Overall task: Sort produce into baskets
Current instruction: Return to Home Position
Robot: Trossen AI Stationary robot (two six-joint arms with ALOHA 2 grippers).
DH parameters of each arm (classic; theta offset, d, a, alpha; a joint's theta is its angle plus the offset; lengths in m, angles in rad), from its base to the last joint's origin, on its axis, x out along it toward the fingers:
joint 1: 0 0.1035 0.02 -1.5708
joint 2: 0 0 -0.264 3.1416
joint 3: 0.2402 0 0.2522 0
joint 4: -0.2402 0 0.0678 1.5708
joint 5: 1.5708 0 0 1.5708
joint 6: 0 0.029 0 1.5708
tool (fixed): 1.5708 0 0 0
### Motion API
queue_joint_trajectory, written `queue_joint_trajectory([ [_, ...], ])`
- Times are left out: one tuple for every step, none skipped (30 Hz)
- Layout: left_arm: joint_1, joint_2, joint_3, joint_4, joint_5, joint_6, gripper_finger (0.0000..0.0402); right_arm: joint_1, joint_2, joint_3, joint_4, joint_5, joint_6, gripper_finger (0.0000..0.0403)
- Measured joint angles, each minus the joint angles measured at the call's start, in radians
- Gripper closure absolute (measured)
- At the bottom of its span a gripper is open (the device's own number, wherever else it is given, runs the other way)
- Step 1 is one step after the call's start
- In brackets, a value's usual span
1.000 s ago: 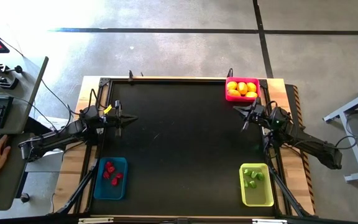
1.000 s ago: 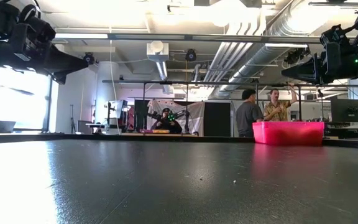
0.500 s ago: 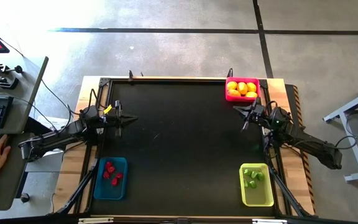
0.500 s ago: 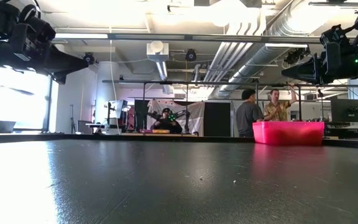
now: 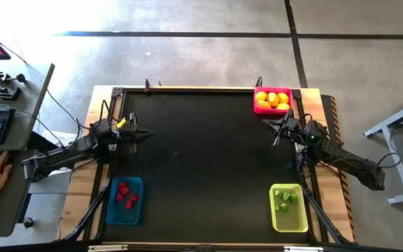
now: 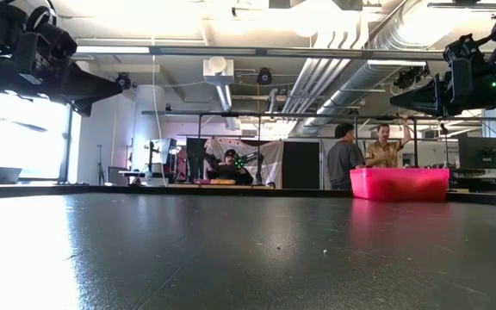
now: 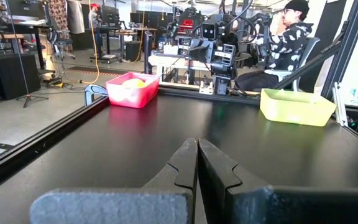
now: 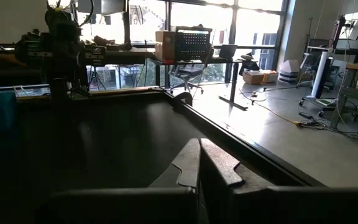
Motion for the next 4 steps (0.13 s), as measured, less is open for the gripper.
queue_joint_trajectory([
  [0.000,0.000,0.000,0.000,0.000,0.000,0.0401,0.000,0.000,0.000,0.000,0.000,0.000,0.0402],
  [0.000,0.000,0.000,0.000,0.000,0.000,0.0402,0.000,0.000,0.000,0.000,0.000,0.000,0.0402],
  [0.000,0.000,0.000,0.000,0.000,0.000,0.0402,0.000,0.000,0.000,0.000,0.000,0.000,0.0402],
  [0.000,0.000,0.000,0.000,0.000,0.000,0.0402,0.000,0.000,0.000,0.000,0.000,0.000,0.0402],
])
